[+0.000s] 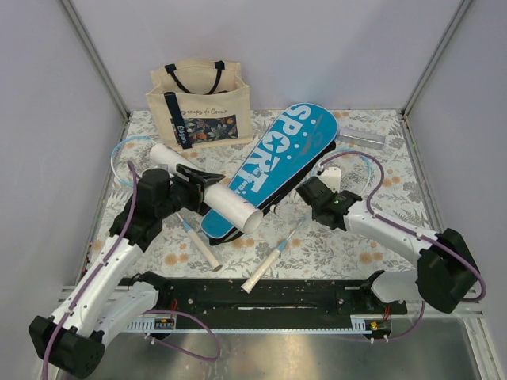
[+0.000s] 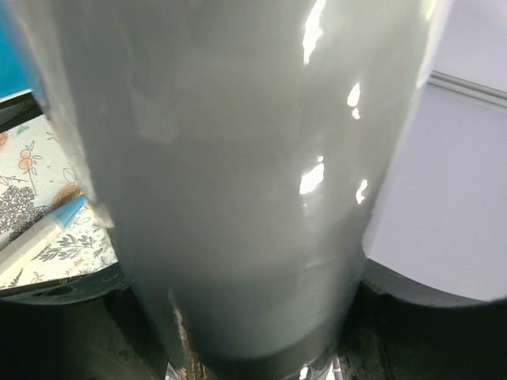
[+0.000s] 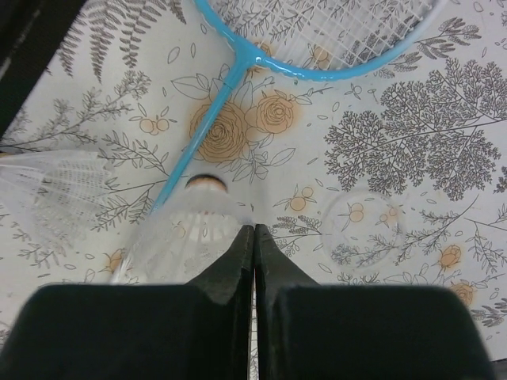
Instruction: Pack up the badminton gear
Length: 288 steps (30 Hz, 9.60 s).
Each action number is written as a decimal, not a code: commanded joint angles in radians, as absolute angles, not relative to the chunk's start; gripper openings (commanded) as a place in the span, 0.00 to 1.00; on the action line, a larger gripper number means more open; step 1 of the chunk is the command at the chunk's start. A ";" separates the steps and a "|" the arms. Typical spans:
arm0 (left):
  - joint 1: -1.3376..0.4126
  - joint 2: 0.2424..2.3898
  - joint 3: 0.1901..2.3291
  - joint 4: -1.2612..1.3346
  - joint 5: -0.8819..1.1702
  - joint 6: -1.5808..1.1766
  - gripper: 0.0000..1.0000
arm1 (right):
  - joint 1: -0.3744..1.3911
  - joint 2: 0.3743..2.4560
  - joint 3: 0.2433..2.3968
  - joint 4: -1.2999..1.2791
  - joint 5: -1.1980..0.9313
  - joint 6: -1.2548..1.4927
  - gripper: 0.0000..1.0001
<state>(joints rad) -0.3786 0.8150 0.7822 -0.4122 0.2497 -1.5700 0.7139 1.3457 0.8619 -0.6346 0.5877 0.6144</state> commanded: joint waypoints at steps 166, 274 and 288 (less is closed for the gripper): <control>-0.233 0.848 0.686 -0.472 -0.087 -1.555 0.57 | 0.672 1.184 0.465 0.331 0.121 0.813 0.66; -0.230 0.742 0.732 -0.532 -0.127 -1.552 0.57 | 0.591 0.933 0.658 0.005 0.087 0.589 0.57; -0.319 0.730 0.811 -0.629 -0.297 -1.528 0.58 | 0.416 1.440 0.994 0.153 -0.239 0.472 0.61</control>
<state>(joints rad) -0.3096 0.7227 0.7010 -0.6407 -0.2020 -1.5623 0.4179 1.3136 0.8711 0.0147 -0.0845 0.5003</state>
